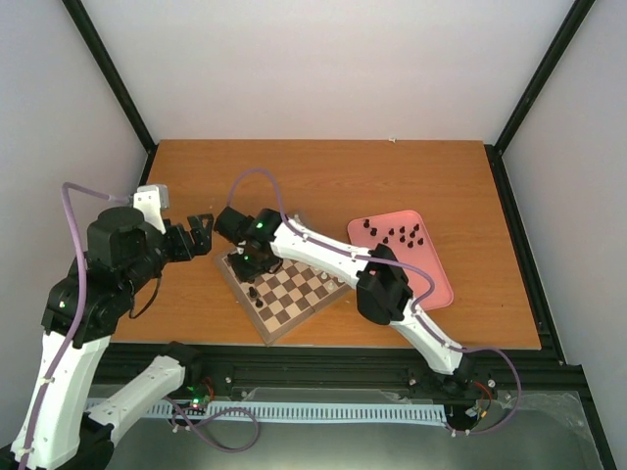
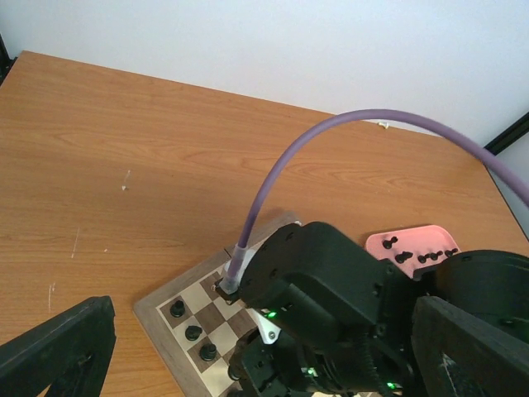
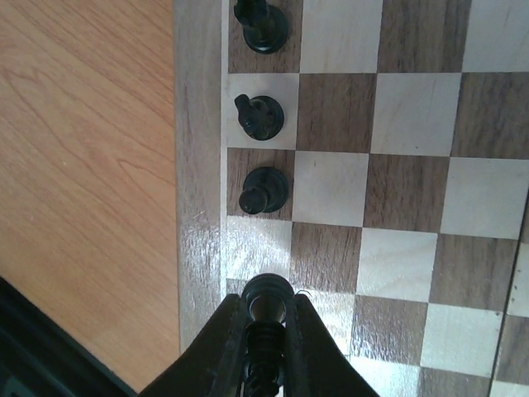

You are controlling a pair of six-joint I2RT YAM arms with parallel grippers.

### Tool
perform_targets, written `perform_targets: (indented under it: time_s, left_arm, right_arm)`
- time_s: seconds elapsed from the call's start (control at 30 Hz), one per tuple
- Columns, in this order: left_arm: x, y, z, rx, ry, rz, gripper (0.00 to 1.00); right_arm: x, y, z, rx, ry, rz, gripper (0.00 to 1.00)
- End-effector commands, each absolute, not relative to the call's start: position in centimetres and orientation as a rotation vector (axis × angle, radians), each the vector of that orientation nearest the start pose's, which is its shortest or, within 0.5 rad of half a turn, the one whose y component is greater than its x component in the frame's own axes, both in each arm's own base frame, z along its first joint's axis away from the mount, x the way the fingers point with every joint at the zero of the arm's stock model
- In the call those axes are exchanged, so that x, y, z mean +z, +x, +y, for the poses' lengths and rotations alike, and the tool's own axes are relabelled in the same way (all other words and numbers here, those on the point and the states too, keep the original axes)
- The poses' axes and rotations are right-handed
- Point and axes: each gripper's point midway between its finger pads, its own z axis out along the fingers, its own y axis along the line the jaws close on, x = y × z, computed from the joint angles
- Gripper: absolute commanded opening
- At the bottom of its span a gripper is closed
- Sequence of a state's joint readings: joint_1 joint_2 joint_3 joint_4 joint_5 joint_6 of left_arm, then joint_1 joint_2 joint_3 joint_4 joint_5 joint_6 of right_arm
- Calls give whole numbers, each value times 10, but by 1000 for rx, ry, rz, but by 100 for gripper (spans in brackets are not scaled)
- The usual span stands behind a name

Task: Set up the chess pieces on the board
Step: Place the chess piece on the chessboard.

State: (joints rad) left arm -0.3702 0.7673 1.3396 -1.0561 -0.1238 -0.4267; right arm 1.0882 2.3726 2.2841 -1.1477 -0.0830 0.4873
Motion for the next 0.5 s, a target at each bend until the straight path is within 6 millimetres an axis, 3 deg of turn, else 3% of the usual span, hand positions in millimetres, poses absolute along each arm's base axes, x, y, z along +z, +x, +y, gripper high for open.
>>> perform_targets:
  time_s: [0.0, 0.47]
  left_arm:
    - [369, 209, -60, -372, -121, 2062, 100]
    - [365, 209, -60, -362, -110, 2068, 100]
  right_arm:
    - [100, 237, 499, 437, -893, 2754, 3]
    - [90, 239, 504, 414, -914, 2755, 3]
